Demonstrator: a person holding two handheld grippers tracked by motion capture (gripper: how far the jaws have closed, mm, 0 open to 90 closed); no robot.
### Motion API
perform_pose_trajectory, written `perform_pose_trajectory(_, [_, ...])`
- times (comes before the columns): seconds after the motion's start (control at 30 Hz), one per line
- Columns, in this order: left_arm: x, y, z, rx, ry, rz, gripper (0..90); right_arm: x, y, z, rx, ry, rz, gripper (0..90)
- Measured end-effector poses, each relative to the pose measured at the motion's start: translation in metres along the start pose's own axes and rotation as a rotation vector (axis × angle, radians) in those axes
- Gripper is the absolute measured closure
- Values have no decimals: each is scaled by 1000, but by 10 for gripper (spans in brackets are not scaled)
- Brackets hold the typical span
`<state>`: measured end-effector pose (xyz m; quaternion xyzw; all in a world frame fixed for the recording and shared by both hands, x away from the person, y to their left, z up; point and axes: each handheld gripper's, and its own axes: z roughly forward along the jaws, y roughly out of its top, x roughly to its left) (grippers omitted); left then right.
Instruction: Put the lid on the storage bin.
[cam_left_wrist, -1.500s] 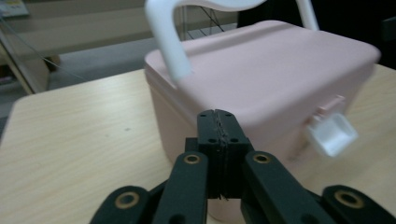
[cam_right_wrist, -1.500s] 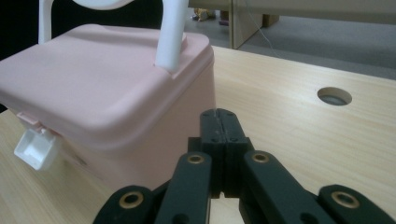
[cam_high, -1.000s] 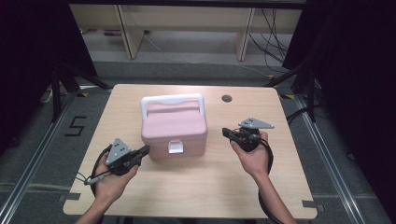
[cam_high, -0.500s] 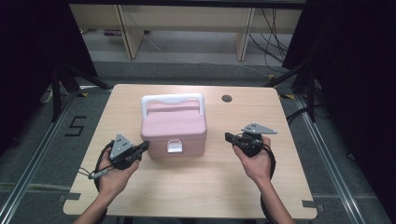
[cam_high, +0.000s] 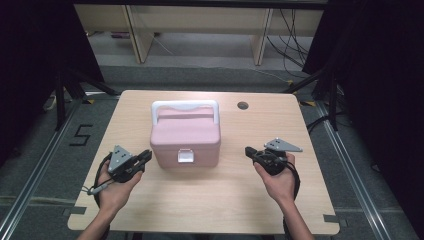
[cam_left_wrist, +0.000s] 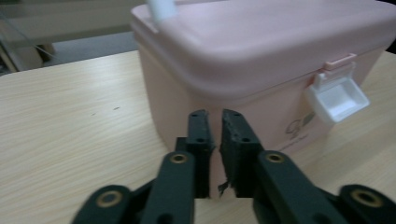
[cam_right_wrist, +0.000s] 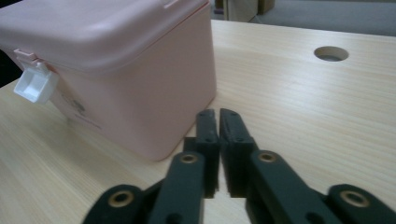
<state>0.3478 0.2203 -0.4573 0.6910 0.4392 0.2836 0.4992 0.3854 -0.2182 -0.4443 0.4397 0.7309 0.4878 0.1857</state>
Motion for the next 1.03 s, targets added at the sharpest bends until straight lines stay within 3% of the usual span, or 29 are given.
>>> perform_pose_trajectory(0.07, [5,-6,-4,-8,5,1,706,-2,-5,-3,-2,-9,8,814])
perform_pose_trajectory(0.13, [13,-16,-8,-16,41,12,618,-7,-14,-8,8,-25,16,778])
perform_pose_trajectory(0.17, [17,-21,-9,-13,54,18,585,-11,-19,-11,10,-33,-5,763])
perform_pose_trajectory(0.2, [21,-26,-10,2,68,12,558,-12,-24,-13,12,-32,20,749])
perform_pose_trajectory(0.27, [30,-35,-12,15,84,-7,523,-14,-33,-17,17,-53,44,724])
perform_pose_trajectory(0.33, [38,-43,-13,13,103,-12,495,-20,-42,-21,-3,-45,28,692])
perform_pose_trajectory(0.4, [42,-48,-15,13,123,-17,470,-20,-50,-25,1,-74,67,674])
perform_pose_trajectory(0.47, [47,-54,-15,-3,132,-14,446,-24,-58,-26,-4,-74,56,653])
perform_pose_trajectory(0.5, [48,-56,-15,-2,142,-13,433,-22,-61,-28,16,-87,101,644])
perform_pose_trajectory(0.57, [50,-62,-14,-14,152,-23,415,-27,-67,-27,-13,-98,49,630])
perform_pose_trajectory(0.6, [51,-64,-14,-12,160,-25,409,-25,-70,-28,-11,-100,94,623])
perform_pose_trajectory(0.63, [51,-66,-13,-18,156,-28,403,-29,-71,-28,-25,-89,56,613])
perform_pose_trajectory(0.67, [50,-67,-13,-23,154,-30,396,-27,-73,-29,-31,-105,91,605])
perform_pose_trajectory(0.7, [50,-68,-13,-23,156,-32,392,-30,-74,-29,-45,-108,62,602])
perform_pose_trajectory(0.77, [49,-71,-11,-42,151,-28,386,-29,-77,-30,-78,-112,87,588])
perform_pose_trajectory(0.83, [48,-72,-10,-41,157,-25,377,-30,-79,-29,-101,-111,65,565])
perform_pose_trajectory(0.87, [47,-73,-11,-55,152,-7,371,-29,-80,-31,-105,-118,59,561])
perform_pose_trajectory(0.93, [47,-73,-11,-63,163,-12,370,-27,-83,-28,-108,-140,56,545])
perform_pose_trajectory(0.97, [47,-73,-11,-61,173,-17,369,-27,-84,-27,-111,-104,63,539])
perform_pose_trajectory(1.0, [47,-73,-11,-62,180,-22,366,-25,-85,-25,-111,-111,70,538])
perform_pose_trajectory(1.03, [47,-73,-11,-63,186,-21,367,-26,-85,-24,-104,-109,42,537])
